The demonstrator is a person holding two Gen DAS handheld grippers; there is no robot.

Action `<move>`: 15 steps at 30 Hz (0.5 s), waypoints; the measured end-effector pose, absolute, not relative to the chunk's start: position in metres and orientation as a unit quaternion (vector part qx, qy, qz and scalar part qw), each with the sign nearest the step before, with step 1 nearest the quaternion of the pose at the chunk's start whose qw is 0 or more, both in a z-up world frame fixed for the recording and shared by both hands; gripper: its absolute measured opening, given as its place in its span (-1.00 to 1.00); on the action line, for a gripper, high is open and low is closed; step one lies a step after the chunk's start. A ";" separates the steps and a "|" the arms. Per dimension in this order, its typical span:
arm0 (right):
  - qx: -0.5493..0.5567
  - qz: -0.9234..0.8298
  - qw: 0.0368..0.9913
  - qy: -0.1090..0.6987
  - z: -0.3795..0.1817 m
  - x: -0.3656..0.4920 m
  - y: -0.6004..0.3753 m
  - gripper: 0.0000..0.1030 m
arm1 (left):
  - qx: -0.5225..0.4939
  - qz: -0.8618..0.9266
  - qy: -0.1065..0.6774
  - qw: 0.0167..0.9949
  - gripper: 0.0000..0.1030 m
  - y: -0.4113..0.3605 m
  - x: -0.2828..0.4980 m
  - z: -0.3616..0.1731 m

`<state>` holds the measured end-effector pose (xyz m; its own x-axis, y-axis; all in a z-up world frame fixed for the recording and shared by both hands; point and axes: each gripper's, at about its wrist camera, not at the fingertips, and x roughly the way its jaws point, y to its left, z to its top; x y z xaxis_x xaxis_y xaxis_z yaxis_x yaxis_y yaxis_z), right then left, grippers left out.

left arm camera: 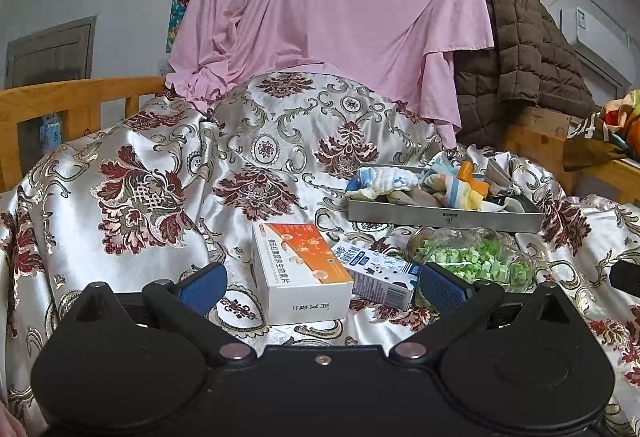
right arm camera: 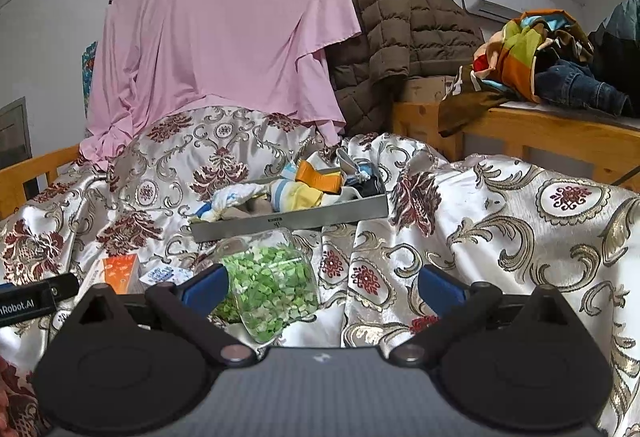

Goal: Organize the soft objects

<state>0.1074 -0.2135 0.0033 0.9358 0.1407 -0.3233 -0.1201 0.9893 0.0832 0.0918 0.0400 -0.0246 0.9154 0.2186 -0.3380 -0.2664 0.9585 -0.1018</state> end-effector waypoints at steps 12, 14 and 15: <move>0.036 0.067 0.979 0.187 -0.007 0.114 -0.211 0.99 | -0.056 0.110 0.171 0.978 0.99 0.032 0.094 -0.030; 0.037 0.067 0.979 0.188 -0.007 0.114 -0.211 0.99 | -0.053 0.106 0.173 0.978 0.99 0.030 0.095 -0.031; 0.038 0.067 0.979 0.189 -0.008 0.115 -0.211 0.99 | -0.052 0.105 0.174 0.978 0.99 0.029 0.096 -0.032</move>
<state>0.1146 -0.2111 -0.0075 0.9193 0.1463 -0.3655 -0.1179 0.9881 0.0990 0.0959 0.0294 -0.0320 0.9173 0.1867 -0.3518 -0.2230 0.9726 -0.0654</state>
